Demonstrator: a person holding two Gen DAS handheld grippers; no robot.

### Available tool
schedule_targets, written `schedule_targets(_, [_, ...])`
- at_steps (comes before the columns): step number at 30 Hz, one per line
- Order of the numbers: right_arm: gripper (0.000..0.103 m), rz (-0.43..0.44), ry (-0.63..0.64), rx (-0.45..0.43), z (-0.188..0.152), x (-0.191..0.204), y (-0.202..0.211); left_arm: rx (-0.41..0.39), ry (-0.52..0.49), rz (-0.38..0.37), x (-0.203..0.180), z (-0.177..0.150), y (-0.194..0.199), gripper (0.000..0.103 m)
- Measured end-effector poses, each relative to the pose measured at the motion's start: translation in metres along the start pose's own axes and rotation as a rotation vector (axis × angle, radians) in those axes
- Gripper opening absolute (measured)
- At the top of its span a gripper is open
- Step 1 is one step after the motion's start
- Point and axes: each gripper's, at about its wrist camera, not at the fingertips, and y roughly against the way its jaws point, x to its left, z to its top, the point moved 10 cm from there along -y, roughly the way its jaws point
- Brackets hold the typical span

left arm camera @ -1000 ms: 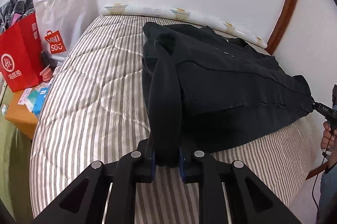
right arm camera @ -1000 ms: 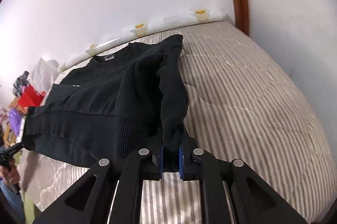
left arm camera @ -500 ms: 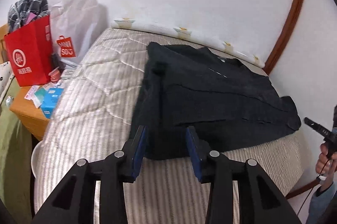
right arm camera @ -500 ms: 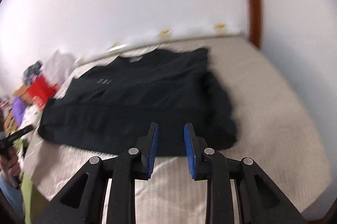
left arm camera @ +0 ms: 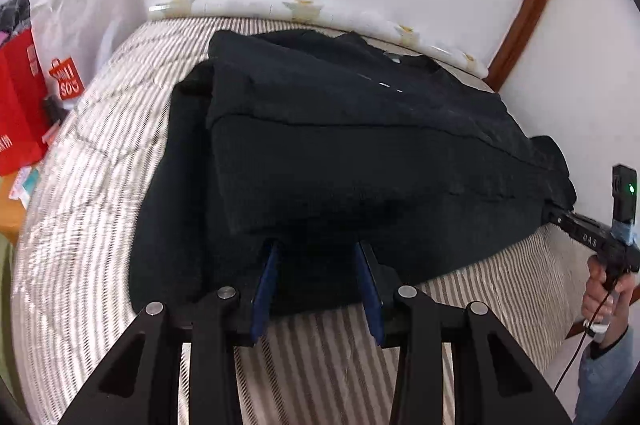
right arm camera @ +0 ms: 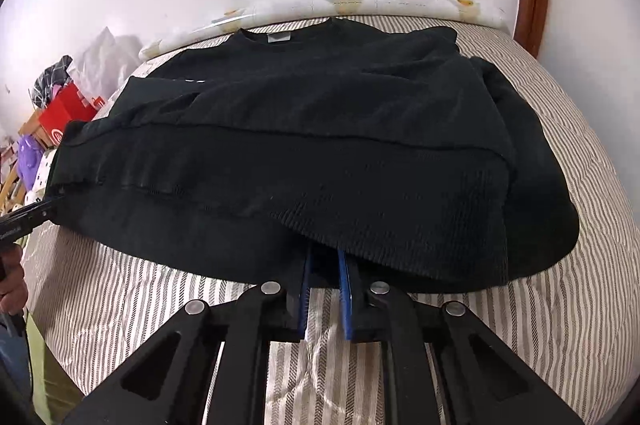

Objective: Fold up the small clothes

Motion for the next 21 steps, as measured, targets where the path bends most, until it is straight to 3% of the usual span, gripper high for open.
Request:
schedule_targets(13, [0.012,-0.001,-0.04,-0.027,0.051,-0.002,-0.011,-0.069,-0.028,0.026,-0.006,0.052,-0.011,0.036])
schedule_targets(21, [0.01,-0.011,-0.089,-0.096,0.109,-0.015,-0.027,-0.127,0.044,-0.012,0.007,0.099,-0.026,0.036])
